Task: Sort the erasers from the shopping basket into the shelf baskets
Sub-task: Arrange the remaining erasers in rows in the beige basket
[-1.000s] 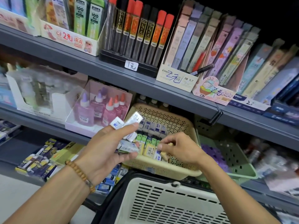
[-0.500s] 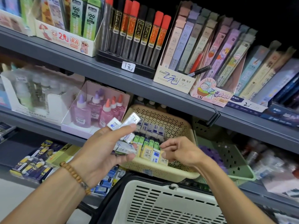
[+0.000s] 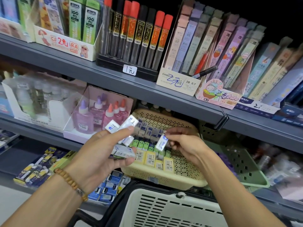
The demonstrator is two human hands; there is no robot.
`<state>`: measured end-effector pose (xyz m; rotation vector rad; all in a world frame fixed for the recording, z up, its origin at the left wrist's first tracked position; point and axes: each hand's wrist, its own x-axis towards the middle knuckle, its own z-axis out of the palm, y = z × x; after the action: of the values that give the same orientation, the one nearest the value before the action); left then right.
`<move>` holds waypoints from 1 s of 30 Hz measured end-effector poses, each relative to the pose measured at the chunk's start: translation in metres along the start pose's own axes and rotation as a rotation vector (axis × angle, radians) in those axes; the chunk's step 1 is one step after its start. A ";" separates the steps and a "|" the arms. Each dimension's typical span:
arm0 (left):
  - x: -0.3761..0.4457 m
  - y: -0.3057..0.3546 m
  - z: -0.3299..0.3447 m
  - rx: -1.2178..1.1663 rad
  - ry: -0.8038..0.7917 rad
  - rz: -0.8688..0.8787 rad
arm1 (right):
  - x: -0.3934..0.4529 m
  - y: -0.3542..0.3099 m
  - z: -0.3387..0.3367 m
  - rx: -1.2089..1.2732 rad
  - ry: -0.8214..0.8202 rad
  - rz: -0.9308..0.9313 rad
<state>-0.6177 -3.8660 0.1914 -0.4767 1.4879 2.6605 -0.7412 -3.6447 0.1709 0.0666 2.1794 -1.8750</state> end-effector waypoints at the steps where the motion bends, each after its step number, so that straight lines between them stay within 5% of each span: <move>1: 0.001 0.000 -0.002 0.019 0.003 0.001 | 0.010 -0.002 0.005 0.019 0.038 -0.016; 9: 0.013 -0.002 -0.017 0.119 0.033 0.003 | 0.086 -0.001 0.046 -0.168 0.092 -0.041; 15: 0.012 0.002 -0.009 0.194 -0.023 -0.005 | 0.067 -0.010 0.055 -0.257 0.123 -0.117; 20: 0.003 0.003 -0.005 0.342 -0.086 0.023 | -0.008 -0.031 0.059 -0.102 -0.409 -0.164; 22: -0.002 0.002 -0.003 0.417 -0.126 0.022 | -0.027 -0.037 0.064 -0.084 -0.505 -0.200; 26: -0.005 -0.001 -0.002 0.482 -0.184 0.004 | -0.037 -0.042 0.058 0.048 -0.417 -0.168; 30: -0.005 0.000 -0.001 0.441 -0.118 -0.018 | -0.022 -0.028 0.031 0.133 -0.071 -0.075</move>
<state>-0.6131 -3.8663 0.1924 -0.2916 1.9390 2.2002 -0.7199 -3.6769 0.1987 -0.0562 2.0349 -2.0295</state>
